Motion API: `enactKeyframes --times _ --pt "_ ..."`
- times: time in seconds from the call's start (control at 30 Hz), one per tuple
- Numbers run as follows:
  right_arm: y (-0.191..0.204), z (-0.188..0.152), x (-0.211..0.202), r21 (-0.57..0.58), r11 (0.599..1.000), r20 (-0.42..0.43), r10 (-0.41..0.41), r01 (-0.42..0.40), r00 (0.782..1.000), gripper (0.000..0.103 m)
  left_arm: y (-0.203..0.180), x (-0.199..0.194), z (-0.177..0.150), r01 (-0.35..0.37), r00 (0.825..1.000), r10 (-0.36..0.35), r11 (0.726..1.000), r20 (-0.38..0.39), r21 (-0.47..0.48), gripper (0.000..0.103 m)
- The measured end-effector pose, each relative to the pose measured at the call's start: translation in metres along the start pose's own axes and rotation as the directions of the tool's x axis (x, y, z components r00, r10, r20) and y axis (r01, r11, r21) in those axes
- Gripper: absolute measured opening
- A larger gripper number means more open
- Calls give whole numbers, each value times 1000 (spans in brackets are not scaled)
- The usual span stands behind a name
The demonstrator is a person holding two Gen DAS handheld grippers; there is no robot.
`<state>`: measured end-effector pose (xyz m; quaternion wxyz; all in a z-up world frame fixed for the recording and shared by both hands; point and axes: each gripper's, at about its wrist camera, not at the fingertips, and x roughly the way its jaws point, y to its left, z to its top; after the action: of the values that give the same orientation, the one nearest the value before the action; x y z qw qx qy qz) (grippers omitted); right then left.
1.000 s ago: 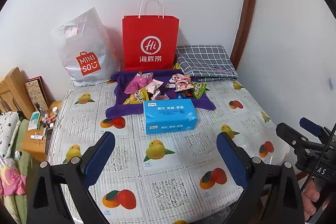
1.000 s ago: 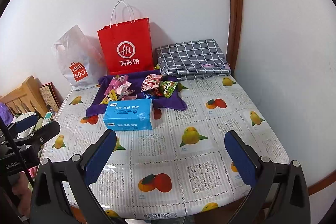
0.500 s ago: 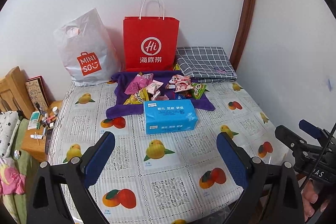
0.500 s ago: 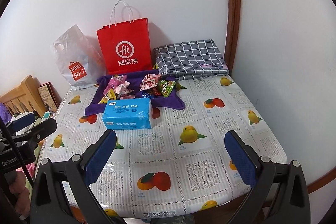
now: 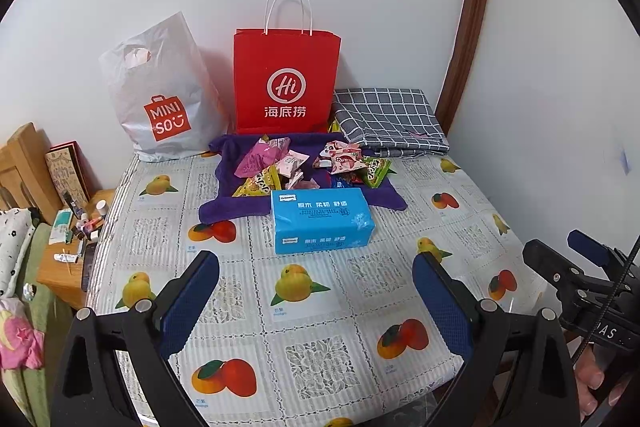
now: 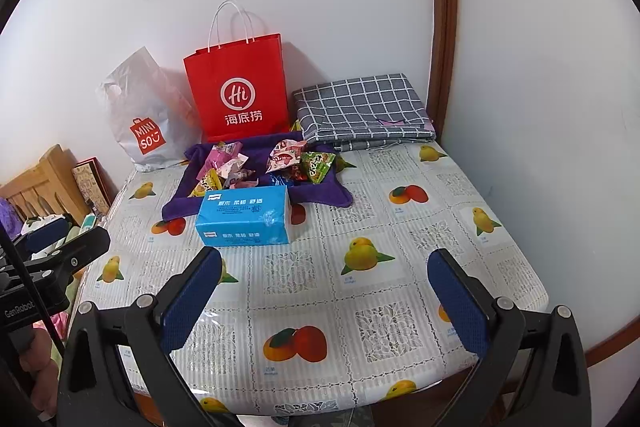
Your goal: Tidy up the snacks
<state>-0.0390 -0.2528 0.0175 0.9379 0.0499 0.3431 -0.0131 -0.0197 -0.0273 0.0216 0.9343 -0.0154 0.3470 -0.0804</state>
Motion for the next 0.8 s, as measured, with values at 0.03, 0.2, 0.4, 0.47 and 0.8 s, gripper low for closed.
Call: enactKeyframes --times 0.03,0.2,0.4,0.47,0.8 --pt "0 0 0 1 1000 0 0 0 1000 101 0 1 0 0 1000 0 1000 -1 -1 98" --pt "2 0 0 -2 1000 -1 -2 2 1000 101 1 3 -1 2 1000 -2 1000 -3 -3 98" --pt "3 -1 0 -1 1000 -1 -2 2 1000 101 2 3 -1 4 1000 -4 1000 -4 -4 98" --pt "3 -1 0 -1 1000 -2 -3 3 1000 101 3 3 -1 5 1000 -5 1000 -3 -3 98" --pt "3 -1 1 -2 1000 -2 -3 3 1000 101 3 3 -1 5 1000 -5 1000 -4 -5 98"
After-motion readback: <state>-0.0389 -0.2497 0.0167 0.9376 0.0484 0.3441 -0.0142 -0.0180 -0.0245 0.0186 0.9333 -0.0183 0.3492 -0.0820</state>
